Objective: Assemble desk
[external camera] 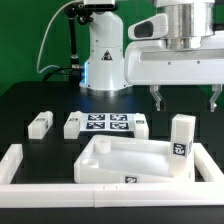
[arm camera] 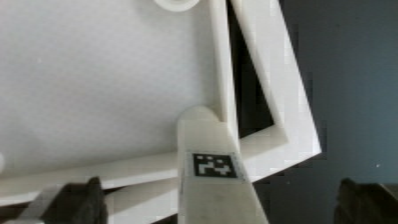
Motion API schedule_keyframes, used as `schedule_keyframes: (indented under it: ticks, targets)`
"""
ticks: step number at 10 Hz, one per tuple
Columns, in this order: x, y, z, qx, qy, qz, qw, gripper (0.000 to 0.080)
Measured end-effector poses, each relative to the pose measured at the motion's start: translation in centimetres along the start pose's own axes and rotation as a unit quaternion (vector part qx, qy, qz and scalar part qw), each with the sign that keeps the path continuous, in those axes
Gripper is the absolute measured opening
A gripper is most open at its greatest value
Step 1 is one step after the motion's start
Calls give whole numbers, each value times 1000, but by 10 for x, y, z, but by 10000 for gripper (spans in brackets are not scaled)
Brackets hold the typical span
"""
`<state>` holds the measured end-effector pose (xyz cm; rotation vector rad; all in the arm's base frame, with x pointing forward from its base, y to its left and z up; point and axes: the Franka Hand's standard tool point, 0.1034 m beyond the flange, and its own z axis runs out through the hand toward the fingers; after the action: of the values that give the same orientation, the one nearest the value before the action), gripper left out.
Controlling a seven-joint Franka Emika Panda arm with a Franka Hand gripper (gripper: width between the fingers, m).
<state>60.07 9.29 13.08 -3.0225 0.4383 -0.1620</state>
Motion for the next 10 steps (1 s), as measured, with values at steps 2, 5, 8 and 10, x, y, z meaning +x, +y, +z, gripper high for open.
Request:
schedule_keyframes:
  ticks: [2,5,8,10]
  targets:
    - [-5,4,3,-4,-15,-7,1000,648]
    - [-50,26,23,-46,-75,-43,995,648]
    - [-58,37,24,-68,-156,-48,984,648]
    - [-60,45,28,-78,-207,-48,974,648]
